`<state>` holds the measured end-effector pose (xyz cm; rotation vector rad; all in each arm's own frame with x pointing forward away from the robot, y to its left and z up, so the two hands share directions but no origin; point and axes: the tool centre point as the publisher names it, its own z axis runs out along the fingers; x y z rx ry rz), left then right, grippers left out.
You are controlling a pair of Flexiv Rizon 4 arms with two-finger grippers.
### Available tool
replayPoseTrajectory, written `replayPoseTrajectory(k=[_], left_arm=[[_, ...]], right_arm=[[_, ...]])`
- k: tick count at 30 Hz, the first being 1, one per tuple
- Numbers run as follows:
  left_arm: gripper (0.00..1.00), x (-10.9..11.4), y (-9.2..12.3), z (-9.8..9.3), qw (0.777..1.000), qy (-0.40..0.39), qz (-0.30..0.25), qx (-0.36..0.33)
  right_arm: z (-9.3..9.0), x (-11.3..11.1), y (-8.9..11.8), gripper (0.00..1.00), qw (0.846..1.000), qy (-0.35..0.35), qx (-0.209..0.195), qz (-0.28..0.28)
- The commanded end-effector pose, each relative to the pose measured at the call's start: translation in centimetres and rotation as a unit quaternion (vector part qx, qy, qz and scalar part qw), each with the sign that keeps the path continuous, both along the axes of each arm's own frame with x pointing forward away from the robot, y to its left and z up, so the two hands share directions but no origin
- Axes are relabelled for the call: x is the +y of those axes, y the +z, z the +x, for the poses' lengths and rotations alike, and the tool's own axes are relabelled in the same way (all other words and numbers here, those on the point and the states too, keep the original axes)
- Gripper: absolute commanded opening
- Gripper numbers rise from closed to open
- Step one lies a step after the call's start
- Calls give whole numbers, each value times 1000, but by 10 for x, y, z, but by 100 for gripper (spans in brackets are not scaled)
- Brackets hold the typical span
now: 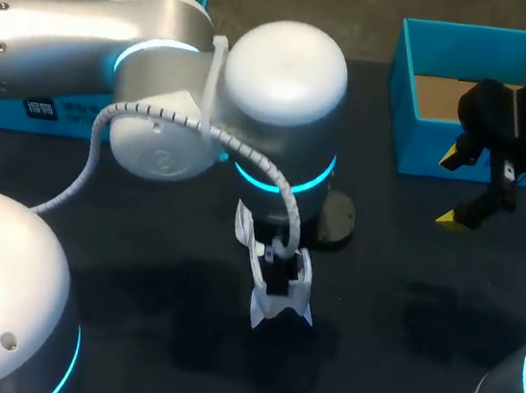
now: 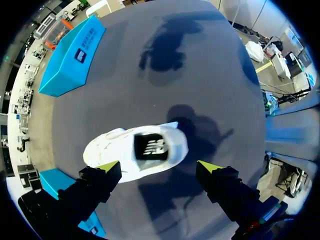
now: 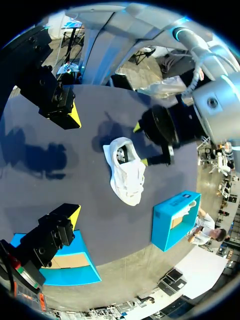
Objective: Take the shoe out of the shoebox, open the shoe tongue, remove and reinsert the insole, then place the shoe into the shoebox
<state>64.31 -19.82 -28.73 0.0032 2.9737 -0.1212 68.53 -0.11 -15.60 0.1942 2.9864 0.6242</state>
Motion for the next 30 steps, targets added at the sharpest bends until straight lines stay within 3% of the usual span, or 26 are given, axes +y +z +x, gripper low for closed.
replayPoseTrajectory(k=[1, 13, 30], left_arm=[[100, -14, -16, -14, 1000, -2, -4, -5], [100, -16, -45, -25, 999, 36, -39, -5], [100, -16, -90, -18, 999, 37, -15, 19]], right_arm=[[3, 2, 0, 100, 1000, 1, 3, -2], [3, 2, 0, 100, 1000, 1, 3, -2], [3, 2, 0, 100, 1000, 1, 3, -2]])
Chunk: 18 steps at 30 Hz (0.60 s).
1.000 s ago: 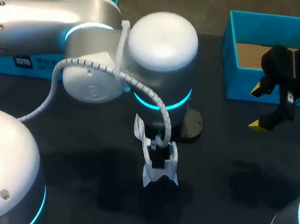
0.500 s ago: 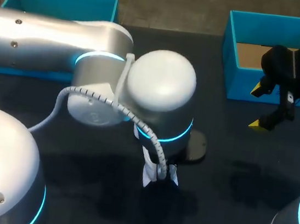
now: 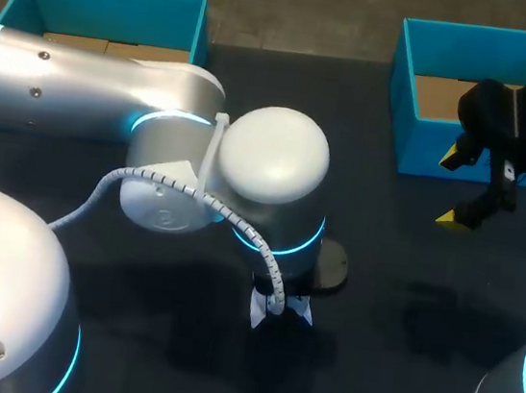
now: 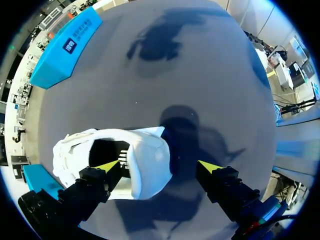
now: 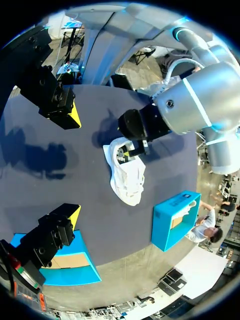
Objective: Take the shoe out of the shoebox, open the shoe tongue, remove and reinsert the insole, then place the shoe into the shoebox
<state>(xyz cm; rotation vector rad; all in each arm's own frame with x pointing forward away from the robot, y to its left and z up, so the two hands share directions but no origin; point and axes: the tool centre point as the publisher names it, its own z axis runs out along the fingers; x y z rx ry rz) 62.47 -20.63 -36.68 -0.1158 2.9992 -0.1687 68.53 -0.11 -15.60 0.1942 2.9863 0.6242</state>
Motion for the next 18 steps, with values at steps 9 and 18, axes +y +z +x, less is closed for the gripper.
replayPoseTrajectory(k=[9, 18], left_arm=[[95, -8, -28, 2, 1000, -7, 20, 19], [61, -8, -26, 0, 999, -16, 17, 30]], right_arm=[[3, 2, 0, 100, 1000, 1, 3, -2], [3, 2, 0, 100, 1000, 1, 3, -2]])
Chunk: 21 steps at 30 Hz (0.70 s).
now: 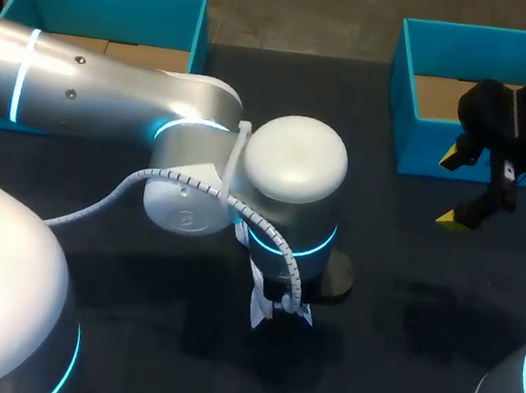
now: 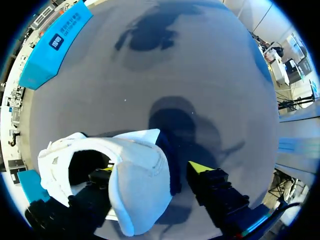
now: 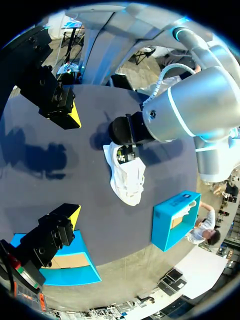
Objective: Take the shoe out of the shoebox, open the shoe tongue, remove and reinsert the insole, then place the shoe into the shoebox
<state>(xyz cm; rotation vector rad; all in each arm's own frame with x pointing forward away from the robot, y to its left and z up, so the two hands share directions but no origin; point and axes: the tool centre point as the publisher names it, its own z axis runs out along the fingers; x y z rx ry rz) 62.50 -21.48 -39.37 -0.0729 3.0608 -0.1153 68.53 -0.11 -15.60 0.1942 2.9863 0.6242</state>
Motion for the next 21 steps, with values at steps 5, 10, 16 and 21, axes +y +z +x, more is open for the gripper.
replayPoseTrajectory(k=[5, 10, 16, 21], left_arm=[[49, 1, 2, -2, 1000, -6, -5, 10], [45, 4, 0, -1, 1000, -5, -5, 20], [25, 8, -2, 5, 999, -1, -9, 40], [0, 9, 1, 4, 999, -6, -6, 51]], right_arm=[[3, 2, 0, 100, 1000, 1, 3, -2], [3, 2, 0, 100, 1000, 1, 3, -2], [3, 2, 0, 100, 1000, 1, 3, -2], [3, 2, 0, 100, 1000, 1, 3, -2]])
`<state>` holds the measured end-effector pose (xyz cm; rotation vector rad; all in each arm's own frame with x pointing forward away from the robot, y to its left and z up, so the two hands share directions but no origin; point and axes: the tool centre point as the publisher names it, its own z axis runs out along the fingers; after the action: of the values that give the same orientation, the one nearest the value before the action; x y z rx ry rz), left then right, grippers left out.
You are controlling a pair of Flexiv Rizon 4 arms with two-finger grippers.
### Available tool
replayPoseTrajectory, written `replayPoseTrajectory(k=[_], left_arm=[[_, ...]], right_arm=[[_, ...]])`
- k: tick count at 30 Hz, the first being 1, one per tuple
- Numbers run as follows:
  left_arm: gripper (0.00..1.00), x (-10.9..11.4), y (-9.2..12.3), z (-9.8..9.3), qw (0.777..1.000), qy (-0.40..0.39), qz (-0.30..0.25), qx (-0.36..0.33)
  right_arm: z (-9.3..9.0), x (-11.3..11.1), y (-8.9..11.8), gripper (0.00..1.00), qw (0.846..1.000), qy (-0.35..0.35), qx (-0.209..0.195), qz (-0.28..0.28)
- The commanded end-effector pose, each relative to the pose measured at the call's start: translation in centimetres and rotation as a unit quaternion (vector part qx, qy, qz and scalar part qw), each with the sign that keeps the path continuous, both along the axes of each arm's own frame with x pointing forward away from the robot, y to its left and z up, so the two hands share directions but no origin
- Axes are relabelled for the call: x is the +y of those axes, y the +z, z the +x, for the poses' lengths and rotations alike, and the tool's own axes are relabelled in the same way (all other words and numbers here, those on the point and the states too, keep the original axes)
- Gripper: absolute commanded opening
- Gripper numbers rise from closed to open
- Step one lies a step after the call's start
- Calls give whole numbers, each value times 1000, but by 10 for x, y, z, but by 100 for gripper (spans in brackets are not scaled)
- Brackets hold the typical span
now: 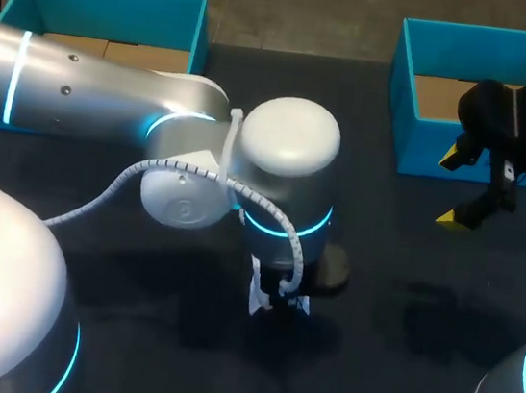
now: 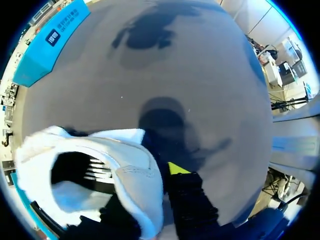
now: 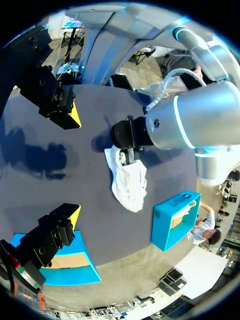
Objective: Take the shoe out of the shoebox, open the shoe tongue, remove and reinsert the insole, then place the shoe into the shoebox
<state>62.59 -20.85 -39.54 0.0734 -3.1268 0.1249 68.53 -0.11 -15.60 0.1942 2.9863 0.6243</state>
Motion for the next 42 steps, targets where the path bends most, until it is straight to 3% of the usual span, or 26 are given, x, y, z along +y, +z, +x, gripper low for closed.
replayPoseTrajectory(k=[1, 9, 11, 29, 42], left_arm=[[0, 3, 4, 2, 1000, -7, 1, 11], [0, 10, 39, 0, 1000, -7, 28, 11], [0, 12, 50, 3, 999, -6, 17, 40], [0, 30, 157, 23, 999, 1, -7, 40], [0, 30, 199, 26, 998, -21, -7, 56]], right_arm=[[3, 2, 0, 100, 1000, 1, 3, -2], [3, 2, 0, 100, 1000, 1, 3, -2], [3, 2, 0, 100, 1000, 1, 3, -2], [3, 2, 0, 100, 1000, 1, 3, -2], [3, 2, 0, 100, 1000, 1, 3, -2]])
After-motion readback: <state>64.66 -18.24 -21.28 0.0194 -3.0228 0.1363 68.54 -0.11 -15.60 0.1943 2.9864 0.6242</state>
